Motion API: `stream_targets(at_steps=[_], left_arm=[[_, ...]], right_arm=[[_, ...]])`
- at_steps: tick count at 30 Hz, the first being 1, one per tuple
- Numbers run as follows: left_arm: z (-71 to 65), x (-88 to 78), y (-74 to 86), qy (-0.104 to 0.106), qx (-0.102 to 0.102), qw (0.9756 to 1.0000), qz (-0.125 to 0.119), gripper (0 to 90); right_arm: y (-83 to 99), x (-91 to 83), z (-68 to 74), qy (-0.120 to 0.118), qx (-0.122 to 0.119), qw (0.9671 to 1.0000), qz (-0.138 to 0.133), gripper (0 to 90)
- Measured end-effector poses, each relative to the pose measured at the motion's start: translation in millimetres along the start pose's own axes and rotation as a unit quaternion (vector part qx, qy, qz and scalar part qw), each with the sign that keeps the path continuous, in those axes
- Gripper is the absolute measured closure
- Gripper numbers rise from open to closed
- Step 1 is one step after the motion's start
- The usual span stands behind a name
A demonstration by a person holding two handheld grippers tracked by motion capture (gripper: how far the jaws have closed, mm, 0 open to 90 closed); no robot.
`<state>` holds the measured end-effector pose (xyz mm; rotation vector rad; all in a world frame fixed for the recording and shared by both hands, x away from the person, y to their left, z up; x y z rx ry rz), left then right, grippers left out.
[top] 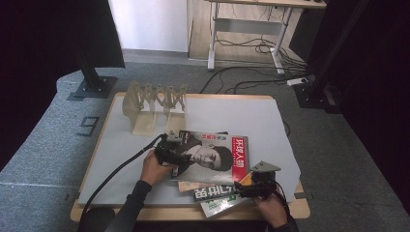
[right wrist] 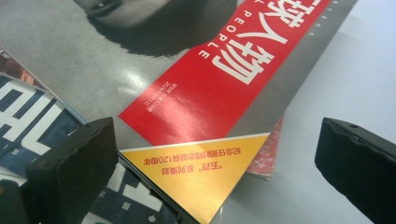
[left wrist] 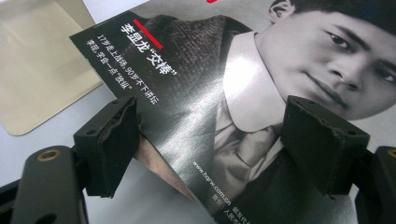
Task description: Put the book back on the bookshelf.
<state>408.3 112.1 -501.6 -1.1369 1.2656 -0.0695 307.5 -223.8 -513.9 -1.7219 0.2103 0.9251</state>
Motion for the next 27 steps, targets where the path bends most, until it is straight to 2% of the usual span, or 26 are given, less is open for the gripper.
stream_targets(at_steps=[7,12,14,16,18,24,27], left_arm=[[-2.6,-2.4,1.7,0.005,0.001,1.0,0.008,18.8],[-4.9,-3.1,0.4,0.006,0.018,0.9997,0.014,17.5],[-4.1,-1.5,-1.0,0.006,0.018,0.9997,0.014,15.7],[-3.1,-0.5,-3.2,0.006,0.02,0.9997,0.011,14.5],[-1.8,-0.4,-6.3,0.015,0.016,0.9997,0.004,14.5],[1.2,1.8,-19.6,0.027,0.017,0.9994,-0.01,13.7],[5.1,6.8,-25.1,0.028,0.018,0.9994,-0.001,11.4]], right_arm=[[-0.2,1.6,-8.3,0.005,0.008,1.0,-0.002,0.0],[-0.3,3.2,-15.9,0.009,0.019,0.9998,-0.004,0.0],[-0.5,4.2,-17.6,0.007,0.02,0.9998,-0.004,0.0],[-0.6,4.7,-18.4,0.005,0.022,0.9997,-0.004,0.0],[-0.2,4.9,-18.6,0.003,0.022,0.9997,-0.005,0.0],[0.4,5.3,-19.0,0.001,0.025,0.9997,-0.005,0.0],[0.4,5.4,-19.1,0.001,0.025,0.9997,-0.005,0.0]])
Point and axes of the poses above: each handheld gripper's, and its own axes: x roughly forward along the jaws, y roughly out of its underside, z roughly to its left, the point moved 1 cm from there along x, roughly forward along the jaws, and after that the axes turned 7 degrees about y, right-handed, at the moved point
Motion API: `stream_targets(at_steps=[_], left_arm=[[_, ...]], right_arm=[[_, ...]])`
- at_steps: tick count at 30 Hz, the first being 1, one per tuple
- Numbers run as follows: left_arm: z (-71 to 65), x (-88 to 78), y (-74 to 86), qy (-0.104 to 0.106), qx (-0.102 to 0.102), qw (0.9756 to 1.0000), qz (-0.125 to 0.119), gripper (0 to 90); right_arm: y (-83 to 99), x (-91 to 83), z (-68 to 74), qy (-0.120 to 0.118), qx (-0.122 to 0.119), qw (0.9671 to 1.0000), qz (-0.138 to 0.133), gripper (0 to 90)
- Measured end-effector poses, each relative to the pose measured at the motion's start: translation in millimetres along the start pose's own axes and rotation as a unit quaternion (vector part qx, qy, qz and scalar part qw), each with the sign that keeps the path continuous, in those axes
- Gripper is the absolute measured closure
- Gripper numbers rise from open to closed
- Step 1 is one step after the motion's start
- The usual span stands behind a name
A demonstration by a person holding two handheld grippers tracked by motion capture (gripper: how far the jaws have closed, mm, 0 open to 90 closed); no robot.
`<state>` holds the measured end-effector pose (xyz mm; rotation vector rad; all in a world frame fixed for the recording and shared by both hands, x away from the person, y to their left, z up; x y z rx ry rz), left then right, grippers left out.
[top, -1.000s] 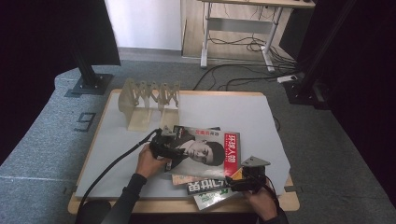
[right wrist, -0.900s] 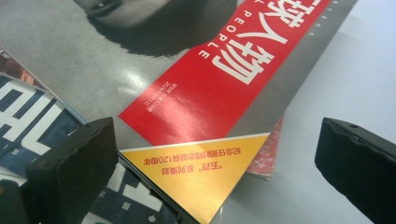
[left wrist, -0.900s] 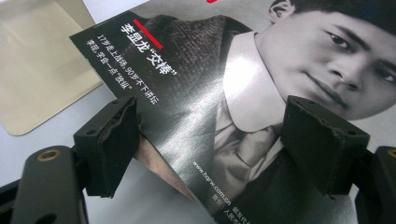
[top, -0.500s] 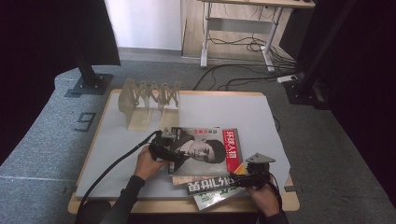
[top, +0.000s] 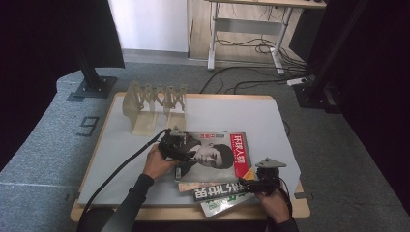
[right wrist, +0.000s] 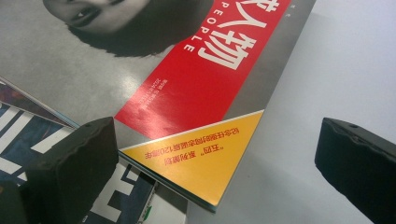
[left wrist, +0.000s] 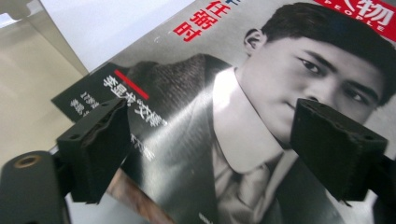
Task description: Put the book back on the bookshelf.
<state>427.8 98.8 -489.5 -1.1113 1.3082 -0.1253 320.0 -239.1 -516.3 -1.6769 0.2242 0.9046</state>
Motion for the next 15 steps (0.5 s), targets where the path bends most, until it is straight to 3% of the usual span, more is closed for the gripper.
stream_targets(at_steps=[10,15], left_arm=[[19.3,16.8,-10.7,-0.002,0.002,0.9999,0.011,6.0],[27.2,23.2,-12.9,-0.013,0.016,0.9995,0.023,3.0]], right_arm=[[0.2,0.2,0.0,-0.001,0.001,1.0,0.0,0.0],[0.3,0.4,-0.1,-0.003,0.001,1.0,0.0,0.0]])
Point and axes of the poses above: each handheld gripper's, and its own axes: x roughly forward along the jaws, y roughly out of its underside, z roughly to its left, the point moved 1 cm from there along x, roughly forward along the jaws, and after that the axes turned 7 degrees about y, right-handed, at the moved point
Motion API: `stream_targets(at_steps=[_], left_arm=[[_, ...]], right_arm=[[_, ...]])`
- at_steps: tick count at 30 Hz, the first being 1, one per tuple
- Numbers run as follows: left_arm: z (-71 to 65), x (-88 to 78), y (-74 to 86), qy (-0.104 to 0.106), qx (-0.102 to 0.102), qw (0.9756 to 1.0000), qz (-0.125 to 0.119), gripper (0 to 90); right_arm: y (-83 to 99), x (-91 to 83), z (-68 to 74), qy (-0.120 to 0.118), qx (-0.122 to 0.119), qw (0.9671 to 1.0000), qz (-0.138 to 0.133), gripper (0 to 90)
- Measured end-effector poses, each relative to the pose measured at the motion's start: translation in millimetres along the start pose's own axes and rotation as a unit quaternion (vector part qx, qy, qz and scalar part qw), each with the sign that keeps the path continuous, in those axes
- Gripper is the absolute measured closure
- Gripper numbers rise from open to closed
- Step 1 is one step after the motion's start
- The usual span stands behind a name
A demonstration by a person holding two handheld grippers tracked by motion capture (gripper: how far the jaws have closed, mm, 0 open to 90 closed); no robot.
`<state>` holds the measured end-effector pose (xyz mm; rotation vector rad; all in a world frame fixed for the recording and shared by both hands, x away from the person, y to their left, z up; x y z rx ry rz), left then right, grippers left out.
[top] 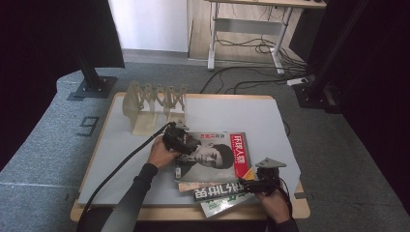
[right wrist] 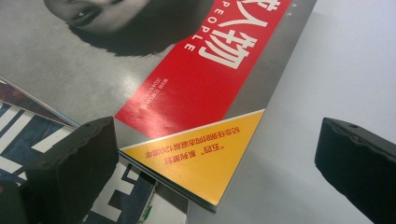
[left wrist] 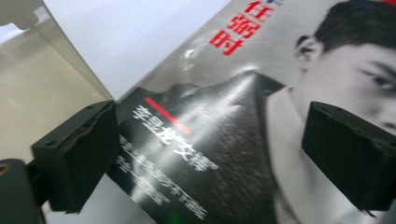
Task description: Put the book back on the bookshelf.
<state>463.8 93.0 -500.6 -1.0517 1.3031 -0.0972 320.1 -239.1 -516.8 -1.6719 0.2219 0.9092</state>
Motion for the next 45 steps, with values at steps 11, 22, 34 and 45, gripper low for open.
stream_targets(at_steps=[11,22,34,45], left_arm=[[11.0,5.8,-0.7,0.02,-0.018,0.9996,-0.01,1.0],[0.9,4.6,1.3,0.037,-0.004,0.9993,0.005,0.0],[13.6,4.1,0.3,0.023,-0.011,0.9996,-0.007,0.0],[23.2,6.3,2.0,0.054,-0.027,0.9982,-0.006,0.0]], right_arm=[[-0.1,0.6,0.8,-0.002,-0.004,1.0,0.001,0.0],[-1.3,2.3,-4.1,0.005,0.001,1.0,-0.001,0.0],[-2.8,3.7,-13.1,0.007,0.008,0.9999,0.003,0.0],[-3.8,3.8,-14.3,0.011,0.006,0.9999,0.003,0.0]])
Point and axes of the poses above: each handheld gripper's, and its own axes: x roughly forward along the jaws, y roughly out of its underside, z roughly to its left, the point moved 1 cm from there along x, roughly forward along the jaws, and after that the axes turned 7 degrees about y, right-handed, at the moved point
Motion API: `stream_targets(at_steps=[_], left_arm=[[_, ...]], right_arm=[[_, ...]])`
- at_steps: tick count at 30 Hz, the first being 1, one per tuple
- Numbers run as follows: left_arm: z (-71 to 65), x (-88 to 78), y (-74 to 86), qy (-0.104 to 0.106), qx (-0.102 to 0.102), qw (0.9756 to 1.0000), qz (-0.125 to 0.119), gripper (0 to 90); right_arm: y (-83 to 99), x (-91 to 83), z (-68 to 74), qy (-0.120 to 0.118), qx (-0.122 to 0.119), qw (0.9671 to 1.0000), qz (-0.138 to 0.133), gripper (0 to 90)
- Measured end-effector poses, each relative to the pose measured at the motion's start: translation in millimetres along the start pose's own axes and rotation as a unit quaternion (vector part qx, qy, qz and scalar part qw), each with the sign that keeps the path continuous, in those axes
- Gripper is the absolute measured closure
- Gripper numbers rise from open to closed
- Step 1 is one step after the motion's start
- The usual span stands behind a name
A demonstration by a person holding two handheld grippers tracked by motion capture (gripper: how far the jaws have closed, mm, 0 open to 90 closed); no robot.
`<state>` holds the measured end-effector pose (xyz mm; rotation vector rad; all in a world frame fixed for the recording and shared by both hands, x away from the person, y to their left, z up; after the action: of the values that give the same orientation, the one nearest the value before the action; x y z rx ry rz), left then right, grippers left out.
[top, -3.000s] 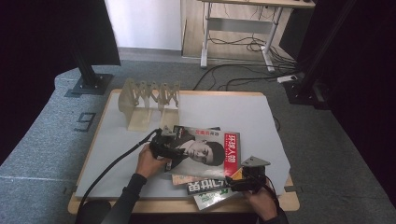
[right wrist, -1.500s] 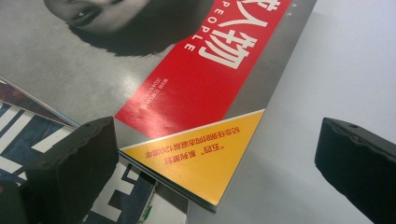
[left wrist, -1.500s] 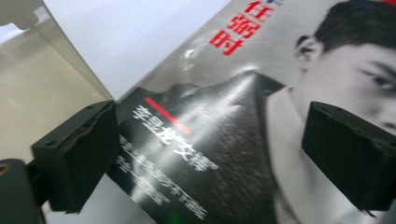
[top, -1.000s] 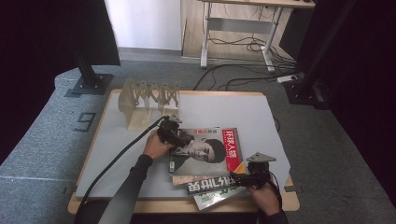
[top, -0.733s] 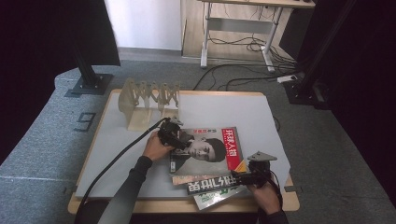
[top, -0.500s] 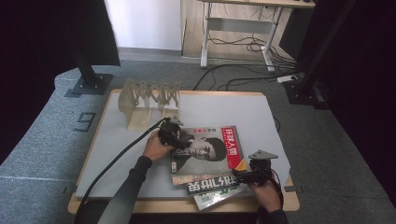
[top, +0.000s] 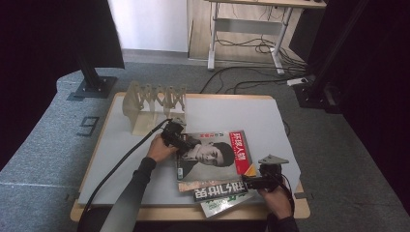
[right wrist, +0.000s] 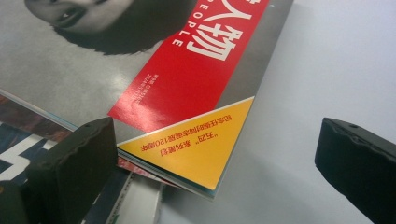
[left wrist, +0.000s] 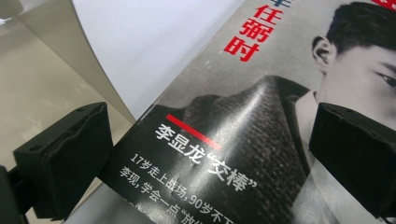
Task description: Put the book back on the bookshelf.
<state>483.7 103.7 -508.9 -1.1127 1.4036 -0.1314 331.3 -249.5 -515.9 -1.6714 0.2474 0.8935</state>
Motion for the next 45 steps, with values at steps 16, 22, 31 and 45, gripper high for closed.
stream_targets(at_steps=[16,22,31,45], left_arm=[[-27.7,-10.7,13.5,-0.016,0.027,0.9993,0.019,0.0],[-38.6,-17.8,21.3,-0.027,0.036,0.9987,0.026,0.0],[-51.3,-28.4,37.2,-0.031,0.031,0.9988,0.021,0.0],[-66.0,-44.0,61.5,-0.014,0.026,0.9995,0.014,0.0]], right_arm=[[1.4,0.5,-19.0,0.023,0.015,0.9996,0.005,0.0],[-0.1,3.0,-22.7,0.029,0.017,0.9994,0.006,0.0],[-4.8,8.4,-27.3,0.038,0.014,0.9992,0.008,0.1],[-14.3,21.4,-33.8,0.044,0.022,0.9987,0.009,0.4]])
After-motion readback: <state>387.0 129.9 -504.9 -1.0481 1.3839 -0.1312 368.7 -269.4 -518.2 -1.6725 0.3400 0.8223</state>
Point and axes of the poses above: each handheld gripper's, and its own axes: x roughly forward along the jaws, y roughly out of its underside, z roughly to its left, the point moved 1 cm from there along x, roughly forward along the jaws, and after that the axes turned 7 degrees about y, right-handed, at the moved point
